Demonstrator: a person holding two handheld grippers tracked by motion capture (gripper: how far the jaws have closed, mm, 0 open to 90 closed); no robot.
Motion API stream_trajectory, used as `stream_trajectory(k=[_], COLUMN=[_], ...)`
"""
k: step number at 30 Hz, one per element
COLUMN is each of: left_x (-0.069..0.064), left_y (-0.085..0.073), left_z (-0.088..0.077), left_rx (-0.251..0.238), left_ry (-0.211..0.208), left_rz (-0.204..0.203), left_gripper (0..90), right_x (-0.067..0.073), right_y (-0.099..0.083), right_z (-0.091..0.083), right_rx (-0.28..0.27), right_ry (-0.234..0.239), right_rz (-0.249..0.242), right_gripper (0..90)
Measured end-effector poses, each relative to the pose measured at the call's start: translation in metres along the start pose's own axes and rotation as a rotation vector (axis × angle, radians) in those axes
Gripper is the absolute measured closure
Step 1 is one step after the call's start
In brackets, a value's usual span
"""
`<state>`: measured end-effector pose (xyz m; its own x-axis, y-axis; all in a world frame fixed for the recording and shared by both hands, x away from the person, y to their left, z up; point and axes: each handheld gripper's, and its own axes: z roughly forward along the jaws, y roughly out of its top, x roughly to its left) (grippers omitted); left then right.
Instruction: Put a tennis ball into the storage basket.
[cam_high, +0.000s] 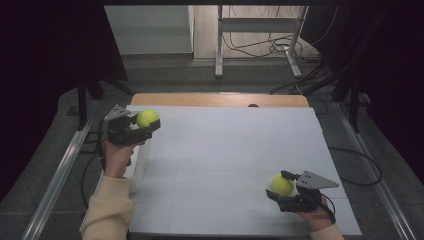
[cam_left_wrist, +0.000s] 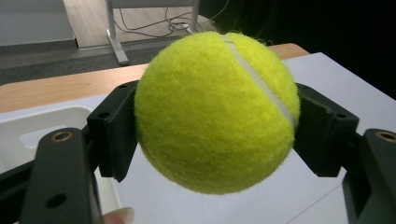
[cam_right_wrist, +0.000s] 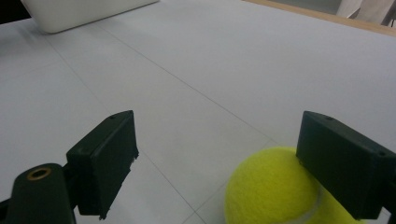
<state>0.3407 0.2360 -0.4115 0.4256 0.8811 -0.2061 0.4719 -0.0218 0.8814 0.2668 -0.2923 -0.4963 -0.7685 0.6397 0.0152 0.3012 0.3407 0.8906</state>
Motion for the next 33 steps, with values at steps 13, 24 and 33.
stream_trajectory(k=[13,24,33], left_x=[0.01,0.017,0.028], left_y=[-0.001,-0.002,-0.004], left_z=[-0.007,-0.013,-0.019], left_rx=[-0.004,-0.005,-0.008], left_ry=[0.026,0.051,0.092], left_rz=[-0.017,-0.026,-0.044], left_gripper=[25.3,25.4,25.4], right_x=[0.0,0.0,0.0], right_y=[0.0,0.0,0.0], right_z=[0.0,0.0,0.0], right_rx=[0.001,0.002,0.001], right_ry=[-0.002,-0.003,-0.005], right_rz=[-0.002,-0.005,-0.005], right_gripper=[13.0,13.0,13.1])
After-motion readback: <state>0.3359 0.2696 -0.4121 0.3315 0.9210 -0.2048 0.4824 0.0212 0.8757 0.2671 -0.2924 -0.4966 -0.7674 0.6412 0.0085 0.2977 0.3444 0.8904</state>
